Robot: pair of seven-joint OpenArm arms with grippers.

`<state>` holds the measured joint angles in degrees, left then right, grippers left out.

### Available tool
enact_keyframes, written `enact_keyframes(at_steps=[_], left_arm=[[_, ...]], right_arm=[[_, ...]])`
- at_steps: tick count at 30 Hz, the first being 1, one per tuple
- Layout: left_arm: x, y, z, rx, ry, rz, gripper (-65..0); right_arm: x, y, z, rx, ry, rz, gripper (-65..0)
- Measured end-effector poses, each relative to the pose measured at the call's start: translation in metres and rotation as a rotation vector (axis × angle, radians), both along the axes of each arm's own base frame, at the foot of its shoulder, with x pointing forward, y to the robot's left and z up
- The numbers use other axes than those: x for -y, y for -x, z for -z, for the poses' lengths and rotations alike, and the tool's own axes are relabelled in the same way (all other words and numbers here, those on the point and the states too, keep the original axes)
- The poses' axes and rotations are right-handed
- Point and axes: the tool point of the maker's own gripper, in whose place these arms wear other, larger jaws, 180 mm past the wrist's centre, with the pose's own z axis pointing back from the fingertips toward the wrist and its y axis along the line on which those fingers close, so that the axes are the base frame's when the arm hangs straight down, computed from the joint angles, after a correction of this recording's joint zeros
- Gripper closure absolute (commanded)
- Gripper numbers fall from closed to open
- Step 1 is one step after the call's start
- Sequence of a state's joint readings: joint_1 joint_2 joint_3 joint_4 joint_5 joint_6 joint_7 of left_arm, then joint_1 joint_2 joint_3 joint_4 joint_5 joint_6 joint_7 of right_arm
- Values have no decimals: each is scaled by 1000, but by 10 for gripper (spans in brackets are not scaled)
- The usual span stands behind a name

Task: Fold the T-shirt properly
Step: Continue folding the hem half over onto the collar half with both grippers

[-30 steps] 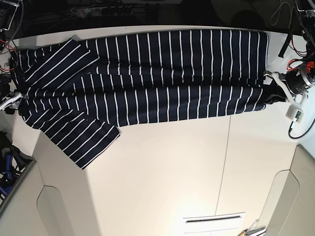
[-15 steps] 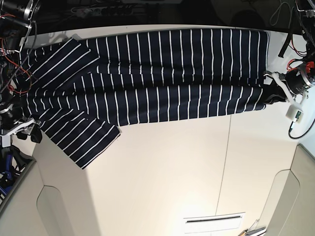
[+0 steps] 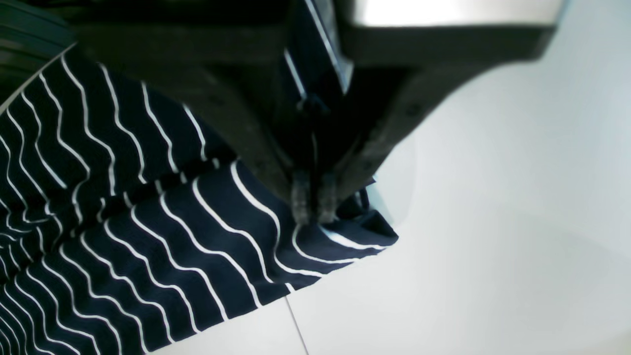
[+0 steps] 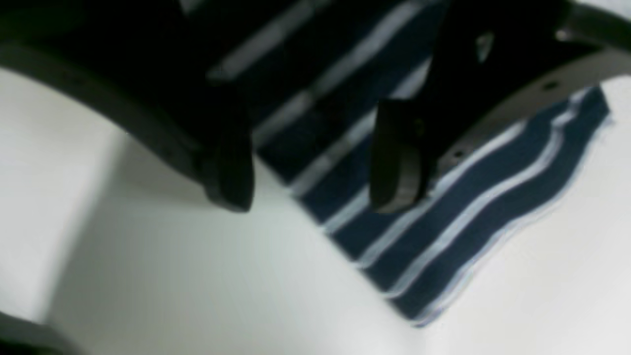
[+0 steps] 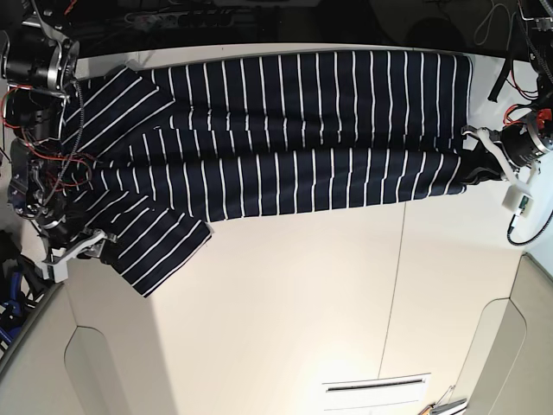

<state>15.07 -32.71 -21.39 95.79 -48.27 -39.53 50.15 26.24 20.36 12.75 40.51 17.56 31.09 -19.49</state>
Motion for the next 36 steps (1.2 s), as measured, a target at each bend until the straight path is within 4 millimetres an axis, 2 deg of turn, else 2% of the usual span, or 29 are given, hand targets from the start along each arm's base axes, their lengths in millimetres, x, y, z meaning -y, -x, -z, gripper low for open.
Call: enact_keyframes(at_steps=[3,8,9,12,16,22,25,31,33,36], left_arm=[[6,1,3,1,24,-7,0],[12,1,7,2,38,-13,0],[11,1,7,1,35,-13,0],[11,2,8,-6,31,-11,0],[11,3,9,-14,29,-10,0],[10,3,6,-12,36,-6,0],[8,-1,-6,14,12,18,0],[21,-2,-25,36,-37,85,0],[23,-3,-31,49,-33,90,0],[15,-3,-40,60,-18,66,0]], right_arm=[[-14,-2,1,11,-22,-13,-369],[-22,-3,2,14,-35,-17,-363],[-23,-4,2,14,-38,-18,-331],[-25,-1,5,-7,-40,-25,-149],[-27,3,10,-39,-43,-40,0],[-38,10,7,-99,-92,-89,0],[-40,16,0,-147,-90,-125,0],[-30,18,-51,-77,-121,-135,0],[-25,26,-64,-47,-148,-126,0],[-13,47,-74,-41,-157,-107,0]])
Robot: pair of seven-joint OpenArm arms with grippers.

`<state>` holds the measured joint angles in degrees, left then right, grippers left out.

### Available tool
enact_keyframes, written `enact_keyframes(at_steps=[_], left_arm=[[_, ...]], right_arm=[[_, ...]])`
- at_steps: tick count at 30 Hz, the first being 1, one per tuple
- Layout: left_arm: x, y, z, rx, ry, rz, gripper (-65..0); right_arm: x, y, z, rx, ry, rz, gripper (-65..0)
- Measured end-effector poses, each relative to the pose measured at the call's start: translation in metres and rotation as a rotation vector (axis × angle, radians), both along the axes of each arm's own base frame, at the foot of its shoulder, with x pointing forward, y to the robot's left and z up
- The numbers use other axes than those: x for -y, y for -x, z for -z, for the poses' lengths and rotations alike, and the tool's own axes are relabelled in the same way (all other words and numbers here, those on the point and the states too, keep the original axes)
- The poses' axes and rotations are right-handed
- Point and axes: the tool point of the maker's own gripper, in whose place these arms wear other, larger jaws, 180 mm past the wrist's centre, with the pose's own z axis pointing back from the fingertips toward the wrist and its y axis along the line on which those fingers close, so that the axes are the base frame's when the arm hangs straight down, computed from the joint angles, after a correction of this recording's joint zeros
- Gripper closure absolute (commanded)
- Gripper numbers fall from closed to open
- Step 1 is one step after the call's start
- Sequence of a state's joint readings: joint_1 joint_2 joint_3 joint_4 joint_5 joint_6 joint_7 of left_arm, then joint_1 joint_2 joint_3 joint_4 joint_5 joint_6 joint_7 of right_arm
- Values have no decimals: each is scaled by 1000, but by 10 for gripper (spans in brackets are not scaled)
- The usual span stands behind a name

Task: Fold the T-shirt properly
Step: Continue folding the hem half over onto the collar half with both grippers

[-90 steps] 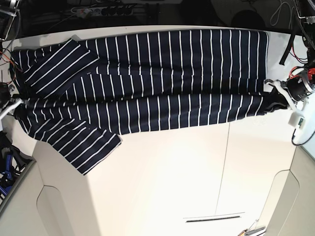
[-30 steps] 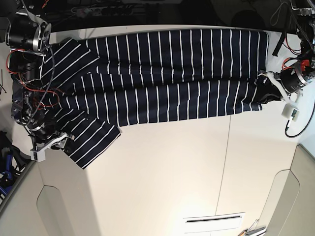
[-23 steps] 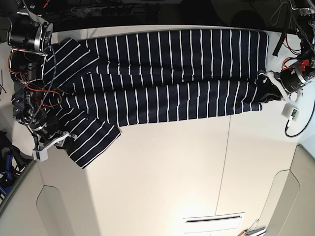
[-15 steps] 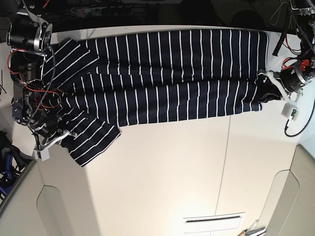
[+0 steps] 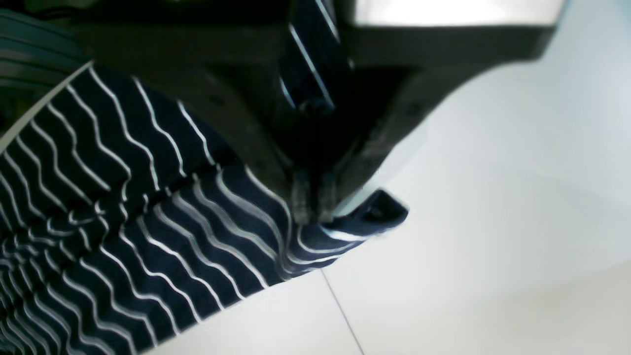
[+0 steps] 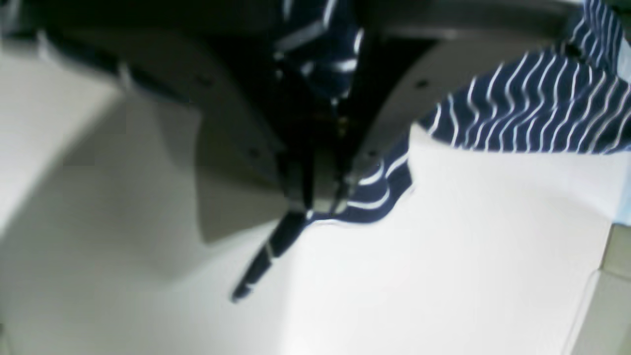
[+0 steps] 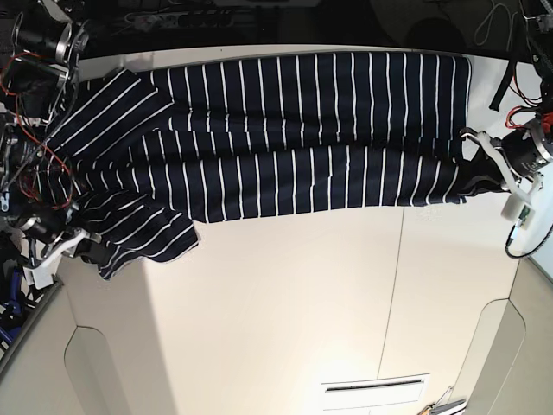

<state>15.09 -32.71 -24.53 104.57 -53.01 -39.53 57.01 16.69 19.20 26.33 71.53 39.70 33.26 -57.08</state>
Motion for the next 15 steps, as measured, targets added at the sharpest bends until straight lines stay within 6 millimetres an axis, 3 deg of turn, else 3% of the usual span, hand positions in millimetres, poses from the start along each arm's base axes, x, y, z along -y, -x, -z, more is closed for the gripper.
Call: enact_keyframes(at_steps=[5,8,15], left_arm=[[-2,13,-11,-49,95,-1,0],[-6,21,-14,-64,125,-13,0],[-10,40,-4,-118,139,-29,0]], right_arm=[[16,31,-16,36,-53,41,0],[24,54,-11,31,-67,67,0],[37,88,-14,33,-68,93,0]])
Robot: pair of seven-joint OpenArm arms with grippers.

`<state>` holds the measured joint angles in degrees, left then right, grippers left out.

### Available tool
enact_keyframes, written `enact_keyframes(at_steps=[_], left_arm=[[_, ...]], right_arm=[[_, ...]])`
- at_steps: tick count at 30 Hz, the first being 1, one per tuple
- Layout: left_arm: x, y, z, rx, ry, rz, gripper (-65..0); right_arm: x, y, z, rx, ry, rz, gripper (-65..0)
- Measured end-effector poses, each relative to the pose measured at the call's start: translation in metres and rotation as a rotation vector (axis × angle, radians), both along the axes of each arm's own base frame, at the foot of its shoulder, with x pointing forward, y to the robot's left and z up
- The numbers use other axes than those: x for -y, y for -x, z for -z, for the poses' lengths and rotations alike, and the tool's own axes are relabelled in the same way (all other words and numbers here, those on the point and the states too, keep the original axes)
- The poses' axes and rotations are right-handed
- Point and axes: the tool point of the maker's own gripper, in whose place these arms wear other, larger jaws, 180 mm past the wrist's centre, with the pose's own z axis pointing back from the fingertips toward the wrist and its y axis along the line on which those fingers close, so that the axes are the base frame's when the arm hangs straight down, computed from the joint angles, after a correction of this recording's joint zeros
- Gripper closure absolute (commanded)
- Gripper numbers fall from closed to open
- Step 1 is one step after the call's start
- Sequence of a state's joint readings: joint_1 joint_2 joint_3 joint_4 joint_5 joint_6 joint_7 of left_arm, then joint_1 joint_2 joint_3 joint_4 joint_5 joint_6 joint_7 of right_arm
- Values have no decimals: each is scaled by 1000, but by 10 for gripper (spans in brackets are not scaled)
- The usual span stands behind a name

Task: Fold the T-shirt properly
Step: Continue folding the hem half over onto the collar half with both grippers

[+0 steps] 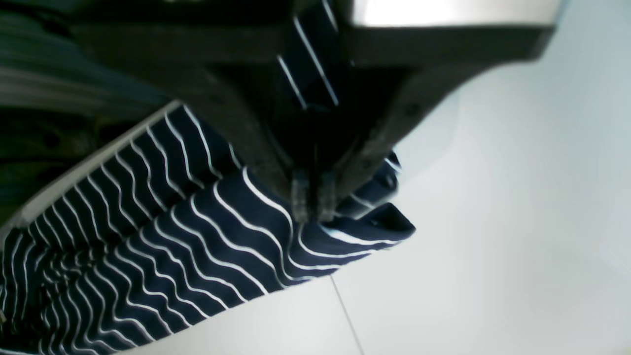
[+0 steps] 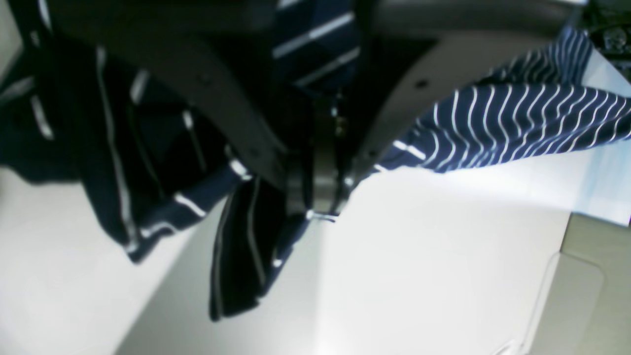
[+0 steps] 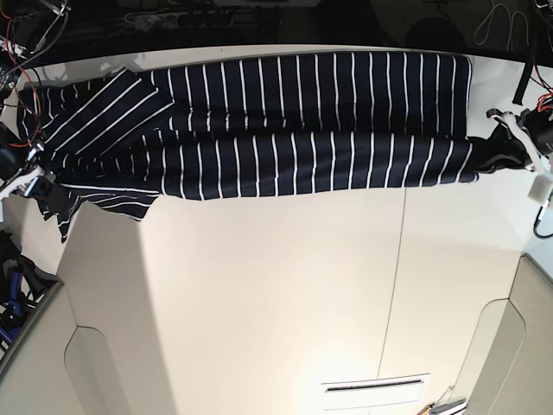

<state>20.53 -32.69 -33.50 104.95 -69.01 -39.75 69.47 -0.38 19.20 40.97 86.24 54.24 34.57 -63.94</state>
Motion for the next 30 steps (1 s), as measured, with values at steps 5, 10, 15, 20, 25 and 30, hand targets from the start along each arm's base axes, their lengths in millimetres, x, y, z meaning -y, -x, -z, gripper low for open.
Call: enact_keyframes(at_steps=[5,10,15,20,25,30], left_arm=[[2,16,10,-49,-7,8,0],[11,31,9,-65,-25,44,0],[14,34,9,-68,-31,55,0],[10,37,13,-89,-64,55,0],[10,37,13,-92,-63,56,0],[10,47,19,-122,-60,57,0]], right_arm=[[3,21,4,-29,42,-2,0],[1,40,7,-56,73,-18,0],[5,56,7,-77,101,-12,0],[20,77,12,-112,116,32,0],[32,94,16,-141,124,76,0],[36,101,23,-176,153,85,0]])
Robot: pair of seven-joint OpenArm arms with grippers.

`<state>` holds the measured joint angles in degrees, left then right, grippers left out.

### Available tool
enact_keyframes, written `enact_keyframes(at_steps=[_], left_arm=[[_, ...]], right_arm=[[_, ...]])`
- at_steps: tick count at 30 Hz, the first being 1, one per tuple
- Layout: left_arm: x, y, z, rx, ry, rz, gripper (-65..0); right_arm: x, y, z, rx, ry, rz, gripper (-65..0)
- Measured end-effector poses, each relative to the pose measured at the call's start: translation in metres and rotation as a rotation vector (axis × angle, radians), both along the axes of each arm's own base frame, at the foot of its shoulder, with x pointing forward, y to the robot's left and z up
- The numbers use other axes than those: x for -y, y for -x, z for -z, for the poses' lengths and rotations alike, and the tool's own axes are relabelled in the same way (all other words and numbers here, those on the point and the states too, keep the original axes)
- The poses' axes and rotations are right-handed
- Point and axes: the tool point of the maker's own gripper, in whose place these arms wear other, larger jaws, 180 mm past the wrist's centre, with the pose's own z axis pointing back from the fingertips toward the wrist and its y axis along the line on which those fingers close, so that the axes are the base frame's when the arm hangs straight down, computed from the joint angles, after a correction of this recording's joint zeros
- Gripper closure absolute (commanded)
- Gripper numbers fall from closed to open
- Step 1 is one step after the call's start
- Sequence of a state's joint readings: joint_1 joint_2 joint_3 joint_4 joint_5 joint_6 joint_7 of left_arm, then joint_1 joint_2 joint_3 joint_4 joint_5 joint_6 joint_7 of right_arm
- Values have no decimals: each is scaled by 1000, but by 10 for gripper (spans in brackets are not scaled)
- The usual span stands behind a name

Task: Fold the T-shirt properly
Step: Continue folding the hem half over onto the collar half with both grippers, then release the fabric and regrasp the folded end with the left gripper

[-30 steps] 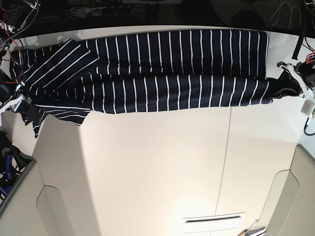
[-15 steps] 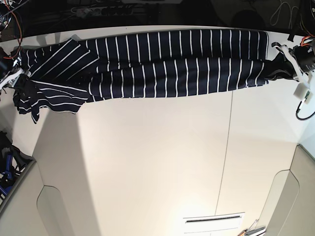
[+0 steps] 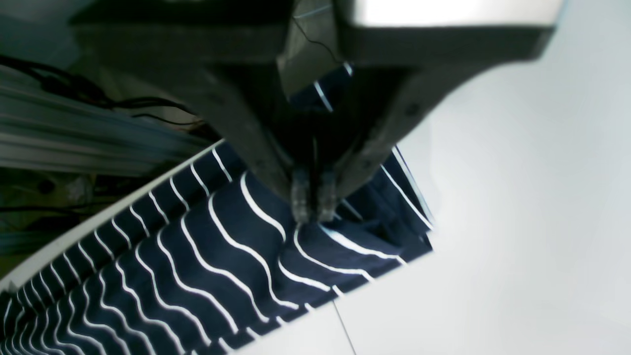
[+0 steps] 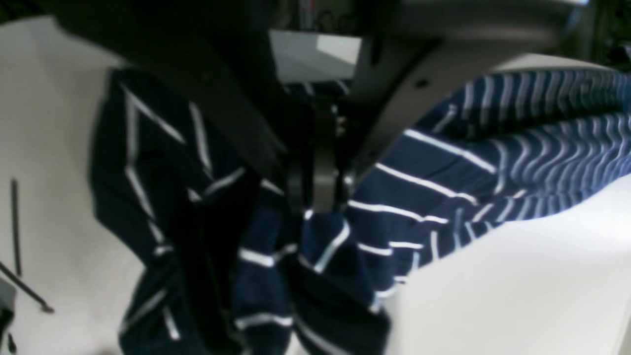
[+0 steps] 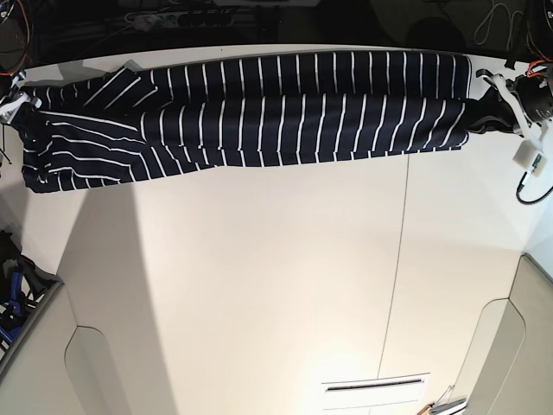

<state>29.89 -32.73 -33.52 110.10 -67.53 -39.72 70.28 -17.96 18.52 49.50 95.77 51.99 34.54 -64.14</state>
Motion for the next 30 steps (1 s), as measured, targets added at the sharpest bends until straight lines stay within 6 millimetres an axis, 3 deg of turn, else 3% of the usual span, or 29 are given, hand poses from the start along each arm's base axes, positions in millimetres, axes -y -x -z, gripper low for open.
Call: enact_keyframes(at_steps=[2,5,7,13,18,23,25,27,30], left_arm=[[0,7,4,-23,0,1,-4],[-1,10,6,-36,-5,1,-57],[0,10,6,-34,-3,1,-92],[0,10,6,-31,-3,0,-194],[1,6,-2,-6,32,-12,-196],[-18,1,-20,73,57,-109,-196],[-23,1,-26,109,84,-163,-196],[-30,0,-32,150,98,-219,-204],[-36,3,-32,167,101,-266,-274]], right_arm=[[0,2,4,-15,5,9,-30],[1,6,10,-39,23,17,-206],[1,6,9,-37,23,18,-246],[21,11,1,-16,41,85,-246],[46,18,-22,51,62,169,-244],[58,17,-57,149,107,206,-236],[53,12,-70,187,119,183,-145],[47,5,-79,219,124,159,0],[37,-3,-84,249,105,126,0]])
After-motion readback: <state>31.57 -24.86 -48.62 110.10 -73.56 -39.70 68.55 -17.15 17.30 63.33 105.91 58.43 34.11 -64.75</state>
